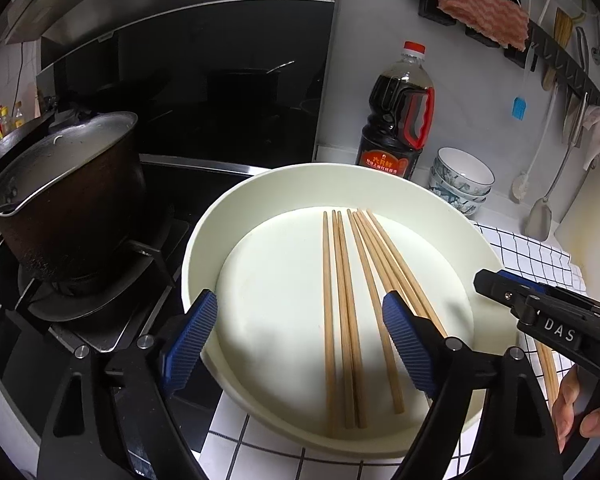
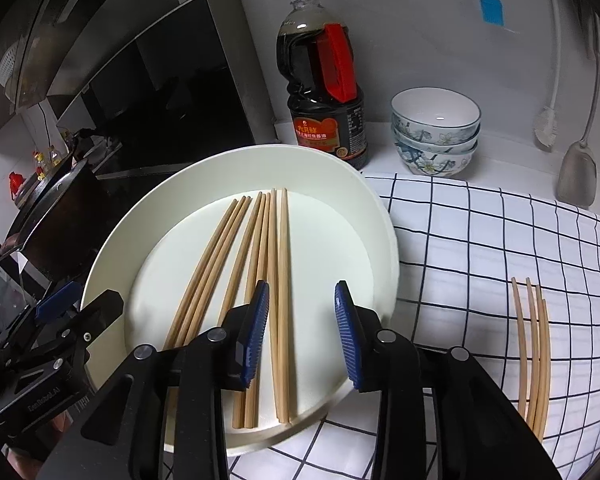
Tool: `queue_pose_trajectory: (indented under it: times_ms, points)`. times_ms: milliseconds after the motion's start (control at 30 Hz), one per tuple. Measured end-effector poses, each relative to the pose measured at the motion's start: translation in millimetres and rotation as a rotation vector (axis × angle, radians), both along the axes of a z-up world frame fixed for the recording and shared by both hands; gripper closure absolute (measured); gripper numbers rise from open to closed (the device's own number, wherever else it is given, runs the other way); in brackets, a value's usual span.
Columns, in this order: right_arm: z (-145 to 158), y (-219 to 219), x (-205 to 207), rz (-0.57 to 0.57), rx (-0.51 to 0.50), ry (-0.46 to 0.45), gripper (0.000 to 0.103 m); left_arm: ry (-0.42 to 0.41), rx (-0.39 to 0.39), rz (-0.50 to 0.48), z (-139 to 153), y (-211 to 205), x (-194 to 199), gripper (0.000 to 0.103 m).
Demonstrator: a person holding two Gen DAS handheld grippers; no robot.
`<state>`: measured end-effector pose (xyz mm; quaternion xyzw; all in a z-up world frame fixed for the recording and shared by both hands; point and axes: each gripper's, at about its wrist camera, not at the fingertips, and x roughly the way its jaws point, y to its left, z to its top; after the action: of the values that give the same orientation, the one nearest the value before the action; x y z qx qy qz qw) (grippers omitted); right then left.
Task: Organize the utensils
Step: 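Move both open tools back over the remaining chopsticks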
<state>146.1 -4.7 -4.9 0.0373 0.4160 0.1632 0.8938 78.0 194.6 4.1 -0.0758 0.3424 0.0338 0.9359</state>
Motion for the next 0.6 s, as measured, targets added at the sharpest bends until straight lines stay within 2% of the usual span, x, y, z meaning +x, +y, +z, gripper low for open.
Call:
queue_pose_trajectory:
  times_ms: [233,600]
  points:
    - [5.7,-19.0,-13.5,-0.027,0.007,-0.024,0.06,-0.014,0.007,-0.005,5.5,-10.2,-10.8,0.013]
    - [9.0,-55.2,-36.7,-0.044,-0.021,-0.055,0.054,-0.013,0.008,-0.059,9.7,-47.1,-25.2,0.012]
